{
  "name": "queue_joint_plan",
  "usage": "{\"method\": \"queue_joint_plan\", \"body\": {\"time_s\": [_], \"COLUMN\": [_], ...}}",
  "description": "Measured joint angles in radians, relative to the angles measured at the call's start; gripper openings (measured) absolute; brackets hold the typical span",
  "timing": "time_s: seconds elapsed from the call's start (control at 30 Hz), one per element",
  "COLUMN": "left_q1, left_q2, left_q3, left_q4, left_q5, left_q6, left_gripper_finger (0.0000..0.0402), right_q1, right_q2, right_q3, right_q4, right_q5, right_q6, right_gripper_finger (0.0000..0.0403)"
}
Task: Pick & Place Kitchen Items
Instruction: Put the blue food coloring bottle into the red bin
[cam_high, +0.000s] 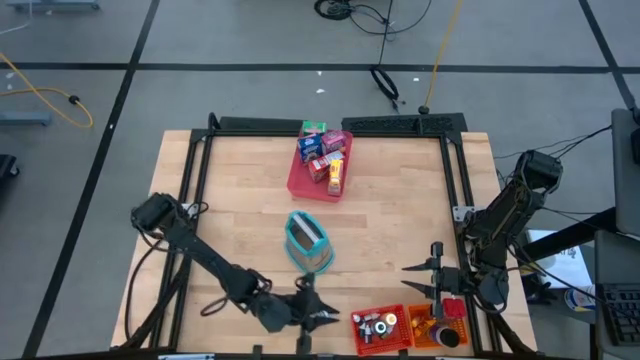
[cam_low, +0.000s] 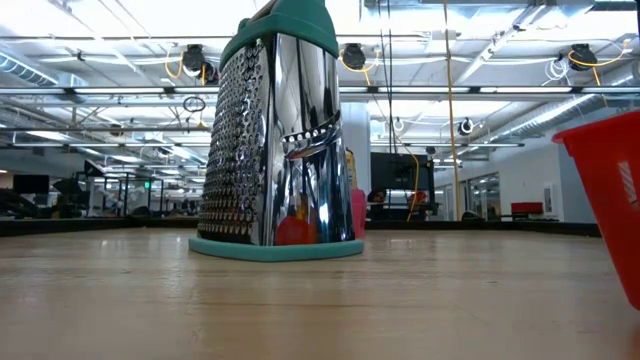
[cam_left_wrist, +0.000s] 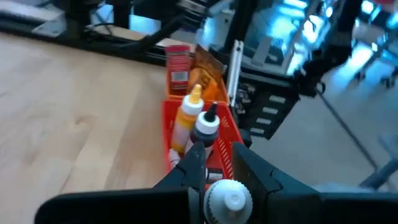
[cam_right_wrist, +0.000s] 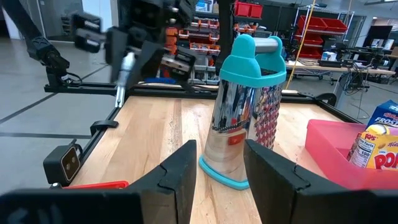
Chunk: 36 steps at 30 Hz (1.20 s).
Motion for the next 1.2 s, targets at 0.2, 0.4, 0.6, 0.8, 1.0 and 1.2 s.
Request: {"method": "queue_joint_plan", "body": {"time_s": [0.2,0.4,0.6,0.8,1.0,1.2], "left_q1": [0.024,0.053,0.092,0.117,0.12,0.117], "left_q2": [0.157,0.294,0.39,0.44,0.455,0.455], "left_q3": [0.23,0.443,0.552,0.567,0.567,0.567], "left_q4": [-0.112,-0.204,-0.207,-0.204,-0.194,-0.186], "left_q5": [0.063,0.098,0.159,0.197,0.199,0.199], "left_q6": [0.079,0.159,0.171,0.131,0.114,0.127], "left_gripper_finger": [0.0048,0.0048,0.0048,0.0048,0.0048,0.0048], "right_q1": [0.0,0.0,0.0,0.0,0.0,0.0], "right_q2": [0.0,0.0,0.0,0.0,0.0,0.0], "right_q3": [0.0,0.0,0.0,0.0,0.0,0.0], "right_q4": [0.0,0.0,-0.001,0.0,-0.002,-0.008], "right_q5": [0.0,0.0,0.0,0.0,0.0,0.0], "right_q6": [0.0,0.0,0.0,0.007,0.007,0.007], "right_gripper_finger": [0.0125,0.0125,0.0125,0.0125,0.0125,0.0125]}}
